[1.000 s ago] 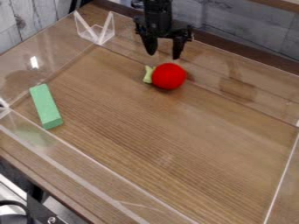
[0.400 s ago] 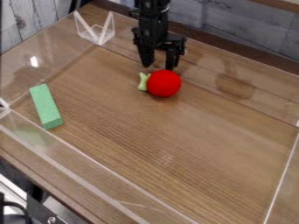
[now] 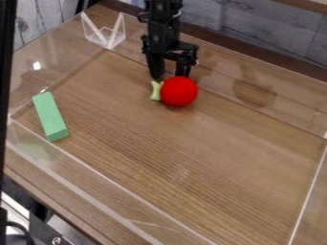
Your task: Move the red fruit to the right
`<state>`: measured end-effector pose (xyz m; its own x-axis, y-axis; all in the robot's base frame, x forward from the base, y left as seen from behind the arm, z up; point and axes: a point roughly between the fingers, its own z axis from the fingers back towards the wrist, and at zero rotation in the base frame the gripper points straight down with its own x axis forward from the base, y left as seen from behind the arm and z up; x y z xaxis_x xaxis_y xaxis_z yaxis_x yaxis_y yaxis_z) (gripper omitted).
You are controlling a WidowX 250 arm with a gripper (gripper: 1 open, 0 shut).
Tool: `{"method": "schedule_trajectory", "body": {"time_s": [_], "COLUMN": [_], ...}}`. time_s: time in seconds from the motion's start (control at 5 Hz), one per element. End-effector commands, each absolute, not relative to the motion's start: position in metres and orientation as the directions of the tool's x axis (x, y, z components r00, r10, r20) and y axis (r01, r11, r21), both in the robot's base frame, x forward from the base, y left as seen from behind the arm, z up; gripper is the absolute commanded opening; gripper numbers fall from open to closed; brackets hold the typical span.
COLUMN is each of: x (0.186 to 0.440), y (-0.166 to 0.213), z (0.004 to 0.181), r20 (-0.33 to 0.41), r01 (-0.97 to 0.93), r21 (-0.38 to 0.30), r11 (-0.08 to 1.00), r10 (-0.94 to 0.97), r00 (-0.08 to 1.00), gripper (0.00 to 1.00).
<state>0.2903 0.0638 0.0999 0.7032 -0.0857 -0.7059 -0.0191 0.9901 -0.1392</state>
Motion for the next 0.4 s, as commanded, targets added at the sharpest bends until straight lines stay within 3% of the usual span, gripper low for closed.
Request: {"method": "schedule_trajectory", "body": {"time_s": [0.0, 0.2], "x": [0.2839, 0.2825], "y": [0.0697, 0.0778], "z": [0.1168, 0.1205], "r20": [-0.658, -0.658], "r01": [-0.037, -0.032], "r21": [-0.126, -0.127], "r11": [0.991, 0.991], "r10": [-0.056, -0.06], "r00": [0.751, 0.751], "gripper": [0.0, 0.0]}}
